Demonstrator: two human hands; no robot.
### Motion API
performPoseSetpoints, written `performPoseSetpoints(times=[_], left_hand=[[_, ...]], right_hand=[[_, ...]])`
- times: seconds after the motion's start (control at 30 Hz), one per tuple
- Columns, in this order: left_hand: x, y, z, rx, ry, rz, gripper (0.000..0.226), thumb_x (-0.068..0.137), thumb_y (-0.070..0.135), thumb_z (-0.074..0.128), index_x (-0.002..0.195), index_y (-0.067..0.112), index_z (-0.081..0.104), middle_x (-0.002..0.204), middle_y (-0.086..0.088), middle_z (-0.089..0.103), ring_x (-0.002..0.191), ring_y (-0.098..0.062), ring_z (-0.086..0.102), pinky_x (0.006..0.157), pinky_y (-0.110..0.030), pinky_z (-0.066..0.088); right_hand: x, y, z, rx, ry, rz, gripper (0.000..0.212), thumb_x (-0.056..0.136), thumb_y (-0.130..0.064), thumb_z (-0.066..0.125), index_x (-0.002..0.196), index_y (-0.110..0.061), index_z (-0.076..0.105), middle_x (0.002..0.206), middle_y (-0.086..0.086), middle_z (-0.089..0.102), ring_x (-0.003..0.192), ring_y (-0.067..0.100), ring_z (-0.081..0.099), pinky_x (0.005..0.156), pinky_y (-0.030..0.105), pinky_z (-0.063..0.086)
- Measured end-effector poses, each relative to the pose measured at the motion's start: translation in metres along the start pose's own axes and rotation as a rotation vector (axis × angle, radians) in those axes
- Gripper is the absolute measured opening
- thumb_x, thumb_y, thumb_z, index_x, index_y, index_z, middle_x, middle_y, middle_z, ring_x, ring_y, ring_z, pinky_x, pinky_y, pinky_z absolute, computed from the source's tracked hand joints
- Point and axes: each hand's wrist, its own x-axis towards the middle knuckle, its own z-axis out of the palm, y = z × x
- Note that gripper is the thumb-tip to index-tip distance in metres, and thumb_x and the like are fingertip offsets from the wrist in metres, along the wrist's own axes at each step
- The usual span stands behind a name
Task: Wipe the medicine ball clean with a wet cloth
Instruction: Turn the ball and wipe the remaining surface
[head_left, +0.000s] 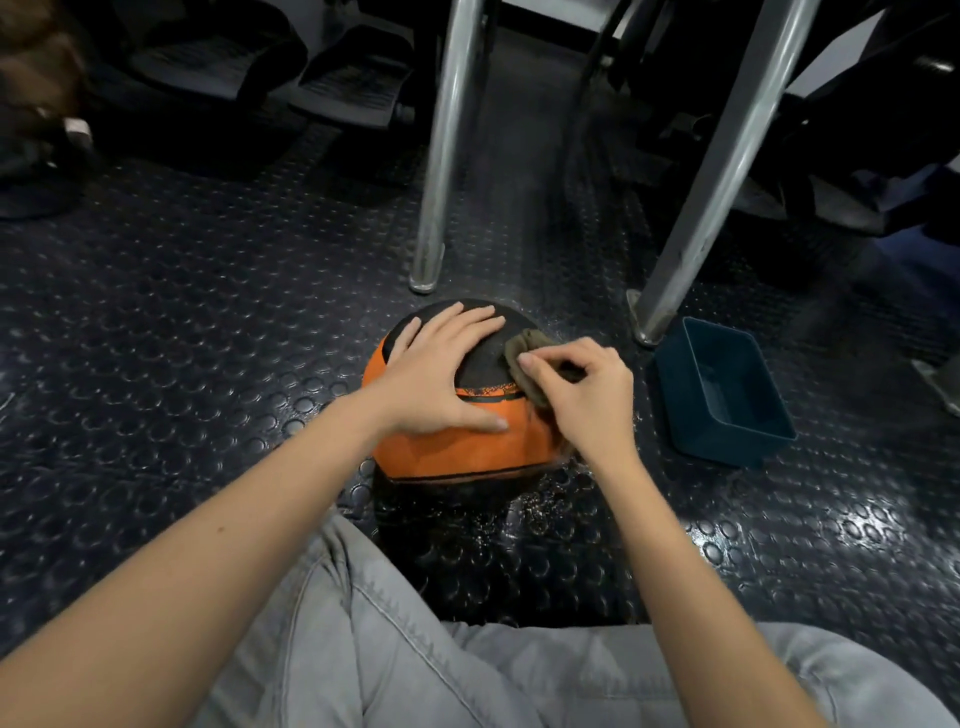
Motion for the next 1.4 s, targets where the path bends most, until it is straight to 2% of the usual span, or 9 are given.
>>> performPoseSetpoints(times=[0.2, 0.33, 0.43, 0.57, 0.67, 0.9, 1.1, 1.3, 1.4], left_hand=[[0.004, 0.004, 0.002, -0.041, 0.046, -0.021, 0.106, 0.062, 0.054, 0.079, 0.148, 0.033, 0.019, 0.156, 0.017, 0.013, 0.143, -0.004, -0.001, 0.115, -0.037, -0.009], [0.007, 0.001, 0.002, -0.074, 0.049, -0.041, 0.113, 0.054, 0.064, 0.078, 0.147, 0.032, 0.021, 0.155, 0.017, 0.015, 0.143, -0.004, 0.001, 0.116, -0.037, -0.007], [0.005, 0.000, 0.002, -0.084, 0.042, -0.012, 0.116, 0.047, 0.073, 0.065, 0.147, 0.033, 0.022, 0.155, 0.017, 0.015, 0.143, -0.002, 0.001, 0.115, -0.036, -0.006], [0.003, 0.002, 0.002, -0.065, 0.019, -0.018, 0.107, 0.063, 0.053, 0.080, 0.148, 0.033, 0.018, 0.156, 0.016, 0.011, 0.143, -0.003, -0.002, 0.114, -0.035, -0.009], [0.005, 0.000, 0.000, -0.073, 0.018, -0.025, 0.110, 0.059, 0.056, 0.080, 0.148, 0.034, 0.019, 0.155, 0.018, 0.013, 0.143, -0.003, -0.001, 0.115, -0.035, -0.008], [0.007, -0.017, -0.004, -0.138, 0.014, 0.033, 0.113, 0.041, 0.078, 0.057, 0.143, 0.042, 0.024, 0.145, 0.030, 0.017, 0.137, 0.005, 0.002, 0.114, -0.033, -0.005], [0.011, -0.013, -0.002, -0.091, -0.007, 0.060, 0.116, 0.041, 0.079, 0.054, 0.145, 0.039, 0.022, 0.152, 0.024, 0.017, 0.142, -0.001, 0.002, 0.114, -0.034, -0.007], [0.011, -0.023, -0.003, -0.217, 0.191, -0.008, 0.096, 0.053, 0.079, 0.051, 0.138, 0.035, 0.039, 0.144, 0.019, 0.034, 0.137, -0.006, 0.026, 0.116, -0.036, 0.016], [0.014, -0.023, 0.000, -0.254, 0.217, 0.015, 0.089, 0.056, 0.076, 0.055, 0.135, 0.034, 0.046, 0.138, 0.020, 0.039, 0.133, -0.006, 0.032, 0.114, -0.036, 0.022]], right_hand=[[0.047, 0.019, 0.009, 0.016, -0.002, 0.180, 0.013, 0.084, -0.027, 0.069, 0.090, -0.017, 0.075, 0.091, -0.002, 0.071, 0.091, 0.017, 0.063, 0.086, 0.042, 0.050], [-0.003, 0.003, 0.012, -0.034, 0.095, -0.013, 0.005, 0.082, -0.026, 0.070, 0.083, -0.023, 0.074, 0.085, -0.007, 0.067, 0.085, 0.018, 0.057, 0.082, 0.022, 0.040], [-0.033, -0.008, 0.011, -0.114, 0.085, -0.185, 0.011, 0.080, -0.031, 0.068, 0.081, -0.022, 0.075, 0.080, -0.006, 0.065, 0.079, 0.016, 0.049, 0.072, 0.027, 0.037], [0.014, 0.010, 0.013, -0.058, 0.095, 0.015, 0.012, 0.085, -0.030, 0.068, 0.087, -0.020, 0.075, 0.088, -0.003, 0.069, 0.088, 0.021, 0.058, 0.079, 0.034, 0.044], [0.033, 0.017, 0.014, 0.041, 0.084, 0.187, 0.014, 0.086, -0.029, 0.067, 0.090, -0.018, 0.075, 0.094, -0.002, 0.070, 0.094, 0.019, 0.062, 0.083, 0.028, 0.046], [-0.033, -0.004, 0.017, -0.075, 0.128, -0.149, 0.020, 0.081, -0.039, 0.063, 0.079, -0.022, 0.074, 0.080, -0.007, 0.066, 0.079, 0.017, 0.050, 0.072, 0.030, 0.038], [0.032, 0.026, 0.013, 0.086, 0.103, 0.301, 0.016, 0.086, -0.029, 0.068, 0.090, -0.015, 0.075, 0.091, -0.001, 0.071, 0.090, 0.015, 0.064, 0.084, 0.035, 0.050], [-0.052, -0.008, 0.026, -0.021, 0.220, -0.033, 0.011, 0.081, -0.033, 0.066, 0.079, -0.024, 0.073, 0.081, -0.011, 0.065, 0.078, 0.012, 0.047, 0.073, 0.025, 0.036], [-0.035, -0.003, 0.020, 0.005, 0.198, -0.013, 0.007, 0.081, -0.031, 0.071, 0.080, -0.025, 0.074, 0.080, -0.011, 0.065, 0.081, 0.014, 0.050, 0.075, 0.025, 0.038]])
